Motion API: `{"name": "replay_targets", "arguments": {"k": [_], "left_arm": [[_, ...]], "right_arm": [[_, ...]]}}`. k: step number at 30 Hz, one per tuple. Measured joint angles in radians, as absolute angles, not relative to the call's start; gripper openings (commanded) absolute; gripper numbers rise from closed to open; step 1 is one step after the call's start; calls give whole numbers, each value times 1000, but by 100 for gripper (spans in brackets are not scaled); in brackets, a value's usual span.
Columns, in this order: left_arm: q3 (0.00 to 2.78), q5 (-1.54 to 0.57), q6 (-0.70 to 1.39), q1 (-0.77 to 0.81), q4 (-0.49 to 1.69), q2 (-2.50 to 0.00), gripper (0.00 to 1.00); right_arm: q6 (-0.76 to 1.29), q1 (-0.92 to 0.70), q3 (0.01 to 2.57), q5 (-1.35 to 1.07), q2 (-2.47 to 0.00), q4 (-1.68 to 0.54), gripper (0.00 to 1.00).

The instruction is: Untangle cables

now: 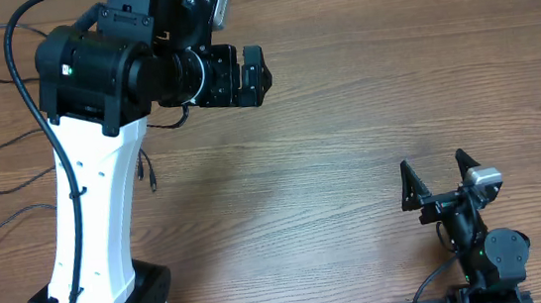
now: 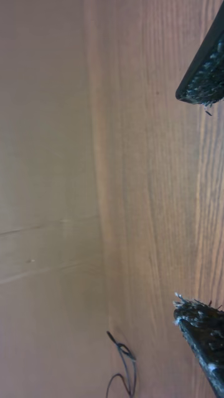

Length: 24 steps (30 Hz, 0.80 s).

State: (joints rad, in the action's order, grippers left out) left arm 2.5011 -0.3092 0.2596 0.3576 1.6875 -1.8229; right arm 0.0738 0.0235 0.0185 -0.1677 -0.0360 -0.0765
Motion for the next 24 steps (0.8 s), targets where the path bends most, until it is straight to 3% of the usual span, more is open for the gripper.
{"name": "replay_targets", "arguments": {"k": [24], "left_arm": [[2501,-309,260,358,1687,-1823,100]], "right_arm": [[-83,23,19,-167,-15,-76,100]]}}
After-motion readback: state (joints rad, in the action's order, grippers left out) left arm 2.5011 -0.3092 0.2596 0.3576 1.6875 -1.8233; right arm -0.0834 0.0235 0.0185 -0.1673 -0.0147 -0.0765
